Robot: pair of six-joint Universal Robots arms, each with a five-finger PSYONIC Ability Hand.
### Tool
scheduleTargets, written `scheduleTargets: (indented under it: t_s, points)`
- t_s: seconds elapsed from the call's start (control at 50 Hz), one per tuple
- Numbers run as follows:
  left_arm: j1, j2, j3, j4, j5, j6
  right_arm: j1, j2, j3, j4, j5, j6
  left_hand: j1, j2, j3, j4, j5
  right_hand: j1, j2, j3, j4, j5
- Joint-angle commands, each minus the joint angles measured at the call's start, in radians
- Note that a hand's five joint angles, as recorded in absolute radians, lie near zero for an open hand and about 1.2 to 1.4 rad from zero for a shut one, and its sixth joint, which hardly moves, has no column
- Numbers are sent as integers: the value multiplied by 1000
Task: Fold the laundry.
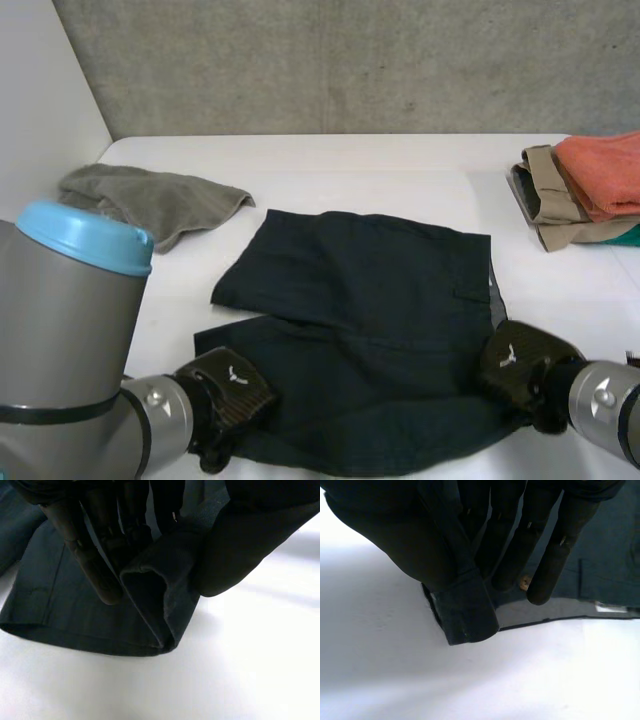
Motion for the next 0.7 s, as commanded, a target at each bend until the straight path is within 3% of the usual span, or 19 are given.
scheduleTargets:
  t_s: [0.02,0.12,0.24,0.48,0.54,0.58,0.64,0.7]
  points:
    - [5,-60,130,152,-97,-12,15,102,-132,-164,10,215,246,204,208,201,235,288,232,215,202,206]
    - [15,-152,266,332,-178,-8,13,182,-227,-286,64,338,246,204,208,201,235,288,232,215,202,206]
    - [48,-368,490,522,-180,78,21,307,-359,-502,185,448,246,204,208,201,235,288,232,215,202,206]
    - [68,-745,1018,524,-178,136,65,597,-514,-993,265,491,246,204,208,201,235,288,232,215,202,206]
    - [74,-802,1096,507,-199,142,68,643,-534,-1076,267,487,246,204,208,201,235,59,3,-14,-27,-23]
    - [82,-837,1152,486,-232,138,67,682,-560,-1140,267,488,-112,-155,-151,-157,-124,-184,-239,-257,-270,-266]
    - [85,-851,1185,467,-249,130,68,715,-579,-1191,271,503,-975,-1018,-1014,-1020,-987,-934,-989,-1007,-1020,-1016]
    - [76,-830,1184,466,-224,112,70,720,-580,-1196,277,528,-975,-1018,-1014,-1020,-987,-934,-989,-1007,-1020,-1016]
